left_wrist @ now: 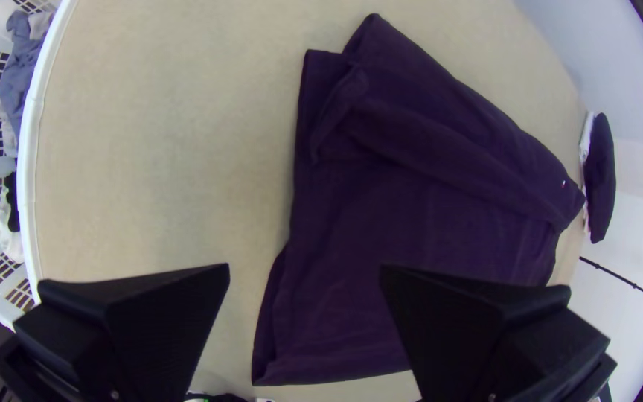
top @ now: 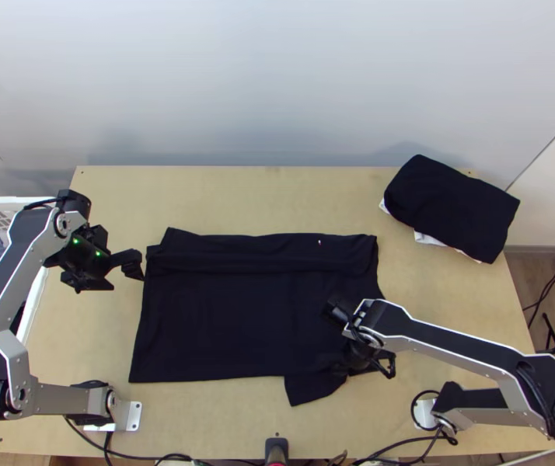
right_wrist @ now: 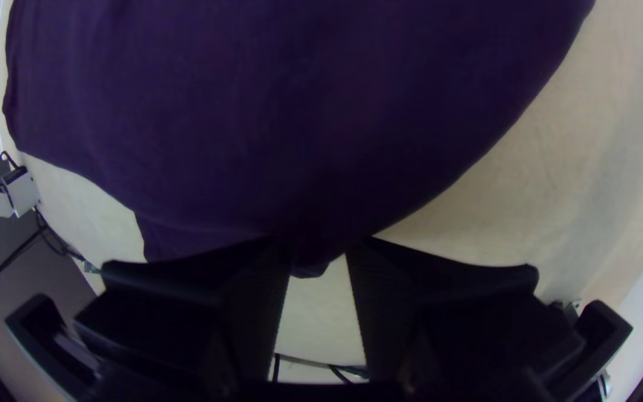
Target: Fold the t-shirt
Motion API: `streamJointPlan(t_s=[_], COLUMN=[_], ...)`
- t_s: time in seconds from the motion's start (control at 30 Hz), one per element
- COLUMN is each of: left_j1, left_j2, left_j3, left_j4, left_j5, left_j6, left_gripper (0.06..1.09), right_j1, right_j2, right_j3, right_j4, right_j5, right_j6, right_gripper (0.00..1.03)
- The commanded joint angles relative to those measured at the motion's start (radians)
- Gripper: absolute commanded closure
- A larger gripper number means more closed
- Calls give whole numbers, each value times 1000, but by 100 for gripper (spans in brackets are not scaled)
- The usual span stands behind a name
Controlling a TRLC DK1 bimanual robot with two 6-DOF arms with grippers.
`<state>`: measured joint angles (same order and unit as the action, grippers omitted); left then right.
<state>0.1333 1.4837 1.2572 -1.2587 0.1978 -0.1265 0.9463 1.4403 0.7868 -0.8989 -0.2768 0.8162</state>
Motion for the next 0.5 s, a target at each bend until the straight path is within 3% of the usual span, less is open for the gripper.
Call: streamJointPlan(t_s=[0.0, 0.47], left_j1=[-3, -3], left_j2=[1, 4], left_j3=[4, 2], left_j4=[2, -15], left_j5=[0, 0], left_j6=[1, 13], left_gripper=[11, 11], right_j1=[3, -83], right_j2=[-35, -121], right_j3=[-4, -87], right_j4=[40, -18], right_j5=[103, 117], right_j6=[-54, -200], right_gripper=[97, 100])
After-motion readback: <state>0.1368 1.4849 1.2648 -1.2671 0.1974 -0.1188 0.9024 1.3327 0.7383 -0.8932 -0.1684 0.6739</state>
